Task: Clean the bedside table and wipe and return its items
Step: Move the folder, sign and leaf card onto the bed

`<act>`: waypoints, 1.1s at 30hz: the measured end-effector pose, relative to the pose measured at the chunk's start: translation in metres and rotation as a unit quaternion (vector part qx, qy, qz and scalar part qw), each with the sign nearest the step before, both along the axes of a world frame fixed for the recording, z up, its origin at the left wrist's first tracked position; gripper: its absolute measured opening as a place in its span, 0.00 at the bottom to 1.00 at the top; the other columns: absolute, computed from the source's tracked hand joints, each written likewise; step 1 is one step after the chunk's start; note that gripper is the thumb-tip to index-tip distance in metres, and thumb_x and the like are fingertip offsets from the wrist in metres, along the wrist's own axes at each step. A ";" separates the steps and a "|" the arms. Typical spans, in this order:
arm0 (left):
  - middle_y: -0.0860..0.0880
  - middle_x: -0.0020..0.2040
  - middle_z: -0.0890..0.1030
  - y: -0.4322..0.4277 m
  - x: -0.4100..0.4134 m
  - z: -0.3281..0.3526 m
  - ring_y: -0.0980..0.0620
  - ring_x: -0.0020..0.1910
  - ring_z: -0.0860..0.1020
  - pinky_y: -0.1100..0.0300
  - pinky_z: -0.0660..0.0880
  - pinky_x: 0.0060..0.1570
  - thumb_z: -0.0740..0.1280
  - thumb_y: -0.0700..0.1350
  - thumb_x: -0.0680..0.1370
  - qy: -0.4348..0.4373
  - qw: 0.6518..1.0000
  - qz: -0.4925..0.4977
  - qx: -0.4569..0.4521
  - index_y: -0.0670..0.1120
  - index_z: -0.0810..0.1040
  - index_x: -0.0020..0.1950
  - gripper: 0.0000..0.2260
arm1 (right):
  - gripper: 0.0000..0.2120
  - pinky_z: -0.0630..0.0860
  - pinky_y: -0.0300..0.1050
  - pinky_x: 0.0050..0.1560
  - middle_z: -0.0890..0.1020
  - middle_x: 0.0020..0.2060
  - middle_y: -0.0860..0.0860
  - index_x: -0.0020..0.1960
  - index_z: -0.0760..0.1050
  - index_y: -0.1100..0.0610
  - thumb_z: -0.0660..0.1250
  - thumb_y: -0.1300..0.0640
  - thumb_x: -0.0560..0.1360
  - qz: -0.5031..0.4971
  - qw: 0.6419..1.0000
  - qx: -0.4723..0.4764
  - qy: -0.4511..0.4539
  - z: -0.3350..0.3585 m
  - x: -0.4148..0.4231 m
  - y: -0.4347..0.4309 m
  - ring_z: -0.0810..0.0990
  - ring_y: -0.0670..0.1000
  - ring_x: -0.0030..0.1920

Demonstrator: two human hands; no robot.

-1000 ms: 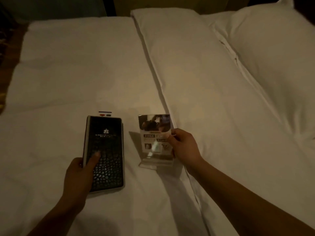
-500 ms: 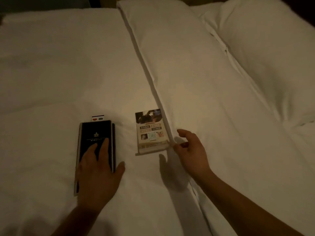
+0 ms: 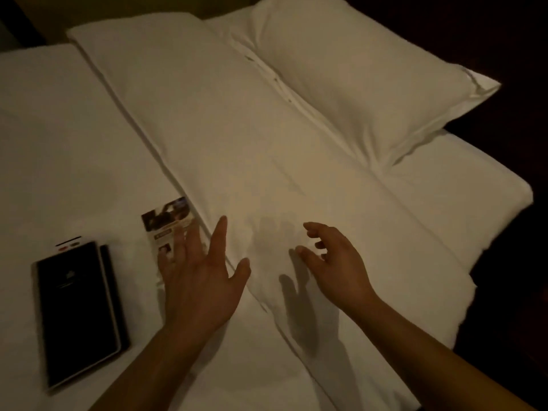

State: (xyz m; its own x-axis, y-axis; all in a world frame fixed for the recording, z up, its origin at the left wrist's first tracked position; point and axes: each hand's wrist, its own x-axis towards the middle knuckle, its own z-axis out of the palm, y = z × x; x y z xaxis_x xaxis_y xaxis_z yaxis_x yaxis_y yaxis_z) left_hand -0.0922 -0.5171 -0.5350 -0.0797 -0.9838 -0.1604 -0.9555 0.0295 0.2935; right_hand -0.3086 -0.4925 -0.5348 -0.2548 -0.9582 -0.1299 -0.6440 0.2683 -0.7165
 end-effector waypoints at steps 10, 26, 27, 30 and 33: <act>0.45 0.82 0.43 0.031 -0.144 0.006 0.41 0.80 0.39 0.34 0.44 0.75 0.45 0.69 0.74 -0.030 0.994 -0.107 -0.021 0.61 0.36 0.78 0.36 | 0.20 0.75 0.44 0.58 0.76 0.60 0.41 0.68 0.72 0.41 0.68 0.48 0.77 -0.075 0.996 -0.031 -0.034 0.007 -0.125 0.058 0.76 0.45 0.56; 0.43 0.82 0.50 0.104 -0.417 0.027 0.40 0.81 0.44 0.33 0.49 0.75 0.46 0.68 0.74 0.013 0.955 -0.293 -0.052 0.60 0.43 0.80 0.35 | 0.22 0.76 0.49 0.58 0.76 0.61 0.44 0.70 0.70 0.43 0.67 0.47 0.77 -0.227 0.974 -0.015 0.014 0.013 -0.369 0.197 0.75 0.49 0.60; 0.43 0.82 0.50 0.109 -0.431 0.025 0.40 0.81 0.44 0.33 0.49 0.75 0.46 0.68 0.75 0.015 0.949 -0.310 -0.052 0.60 0.43 0.80 0.35 | 0.22 0.76 0.49 0.58 0.76 0.61 0.44 0.70 0.70 0.43 0.68 0.47 0.77 -0.235 0.972 -0.011 0.016 0.011 -0.379 0.206 0.75 0.49 0.60; 0.43 0.82 0.50 0.122 -0.468 0.016 0.41 0.81 0.43 0.34 0.48 0.75 0.47 0.67 0.76 0.027 0.932 -0.360 -0.044 0.60 0.44 0.80 0.34 | 0.23 0.76 0.48 0.60 0.75 0.61 0.43 0.71 0.69 0.42 0.68 0.47 0.77 -0.270 0.963 -0.004 0.007 0.006 -0.405 0.230 0.74 0.47 0.61; 0.42 0.81 0.52 0.128 -0.504 0.006 0.40 0.81 0.44 0.34 0.47 0.74 0.48 0.66 0.76 0.034 0.916 -0.397 -0.037 0.58 0.46 0.81 0.34 | 0.23 0.76 0.46 0.58 0.76 0.60 0.42 0.70 0.69 0.41 0.68 0.47 0.77 -0.313 0.950 0.013 0.007 0.003 -0.431 0.249 0.75 0.46 0.61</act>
State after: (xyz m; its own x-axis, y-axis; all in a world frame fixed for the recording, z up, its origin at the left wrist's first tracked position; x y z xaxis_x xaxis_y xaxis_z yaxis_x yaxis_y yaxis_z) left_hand -0.5966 -0.3887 -0.5290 -0.7830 -0.6187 -0.0642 -0.6032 0.7301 0.3210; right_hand -0.7399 -0.2435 -0.5322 -0.7757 -0.6145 -0.1436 -0.3618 0.6194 -0.6967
